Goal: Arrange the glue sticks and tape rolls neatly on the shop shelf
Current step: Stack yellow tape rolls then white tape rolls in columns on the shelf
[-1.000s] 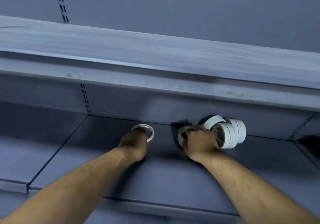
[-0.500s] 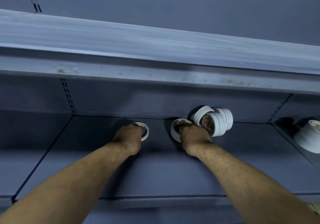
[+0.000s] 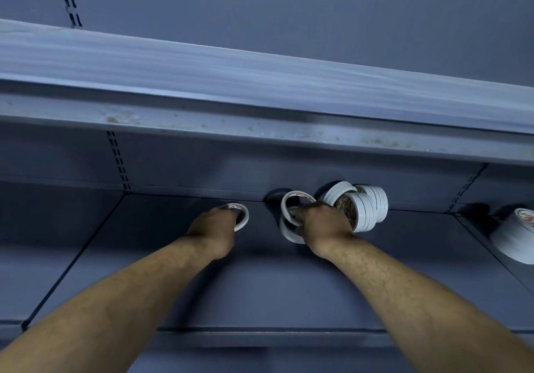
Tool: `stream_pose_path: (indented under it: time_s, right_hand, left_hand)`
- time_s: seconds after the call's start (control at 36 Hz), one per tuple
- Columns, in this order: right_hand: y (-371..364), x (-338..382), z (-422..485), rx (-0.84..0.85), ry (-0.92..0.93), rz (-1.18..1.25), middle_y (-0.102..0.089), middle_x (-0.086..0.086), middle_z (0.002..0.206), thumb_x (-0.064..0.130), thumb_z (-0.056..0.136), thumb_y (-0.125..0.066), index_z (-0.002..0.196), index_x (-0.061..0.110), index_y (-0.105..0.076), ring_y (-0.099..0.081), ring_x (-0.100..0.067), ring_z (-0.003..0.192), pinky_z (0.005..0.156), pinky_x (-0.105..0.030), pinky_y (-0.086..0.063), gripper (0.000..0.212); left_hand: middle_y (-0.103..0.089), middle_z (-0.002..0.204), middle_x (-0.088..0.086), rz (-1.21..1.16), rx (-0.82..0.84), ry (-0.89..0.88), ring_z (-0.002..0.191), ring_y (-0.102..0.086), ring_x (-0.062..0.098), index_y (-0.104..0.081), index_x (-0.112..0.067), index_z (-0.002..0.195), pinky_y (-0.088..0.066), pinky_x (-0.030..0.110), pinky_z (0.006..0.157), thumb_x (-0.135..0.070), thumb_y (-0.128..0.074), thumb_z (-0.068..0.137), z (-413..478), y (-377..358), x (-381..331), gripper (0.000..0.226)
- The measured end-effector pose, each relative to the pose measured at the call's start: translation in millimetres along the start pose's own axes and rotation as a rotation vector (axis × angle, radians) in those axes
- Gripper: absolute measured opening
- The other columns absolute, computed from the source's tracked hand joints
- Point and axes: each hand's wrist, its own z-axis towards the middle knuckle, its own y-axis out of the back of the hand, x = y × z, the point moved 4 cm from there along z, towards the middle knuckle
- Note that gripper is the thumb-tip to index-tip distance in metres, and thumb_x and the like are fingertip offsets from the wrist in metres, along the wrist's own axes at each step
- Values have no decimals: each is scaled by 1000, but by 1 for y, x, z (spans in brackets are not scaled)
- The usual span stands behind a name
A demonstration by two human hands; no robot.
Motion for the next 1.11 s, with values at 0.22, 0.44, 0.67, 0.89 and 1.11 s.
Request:
stream_pose_path:
  time_s: [0.22, 0.44, 0.67, 0.89, 1.11]
  right_hand:
    - [-1, -1, 0, 109, -71, -27, -69, 1, 108, 31, 93, -63, 107, 26, -69, -66, -22, 98, 76, -29, -50, 17]
    - [-17, 0, -2, 139, -70, -63, -61, -1, 133, 8, 90, -57, 133, 26, -58, -60, -23, 120, 80, -24, -42, 47]
    - [-19, 3, 2, 167, -57, -79, -67, -4, 114, 14, 87, -58, 106, 25, -60, -65, -28, 102, 71, -27, -42, 23]
    - [3, 10, 9, 67, -6, -56, -67, -6, 111, 35, 93, -57, 105, 21, -61, -65, -32, 101, 78, -32, -49, 19]
    - [15, 7, -6, 121, -154, 56, -66, -4, 107, 37, 91, -61, 107, 25, -66, -64, -28, 99, 76, -30, -49, 20]
  left_hand:
    - [-61, 121, 5, 21, -54, -26, 104, -62, 31, -52, -21, 119, -42, 29, 72, -11, -50, 93, -4, 5, -11, 28]
    - [-60, 119, 3, 13, 2, -38, 103, -61, 28, -49, -25, 103, -38, 29, 71, -9, -49, 92, -14, 4, -8, 20]
    - [-62, 114, 3, 12, 6, -21, 100, -61, 28, -44, -27, 94, -39, 29, 71, -11, -49, 92, -14, 4, 3, 18]
    - [-61, 118, 4, 21, -33, -24, 102, -61, 28, -55, -21, 109, -38, 29, 70, -11, -49, 93, -8, 10, -1, 20]
    - [-62, 119, 2, -13, -99, -105, 105, -61, 27, -55, -23, 108, -43, 30, 74, -17, -46, 93, -4, 18, -19, 19]
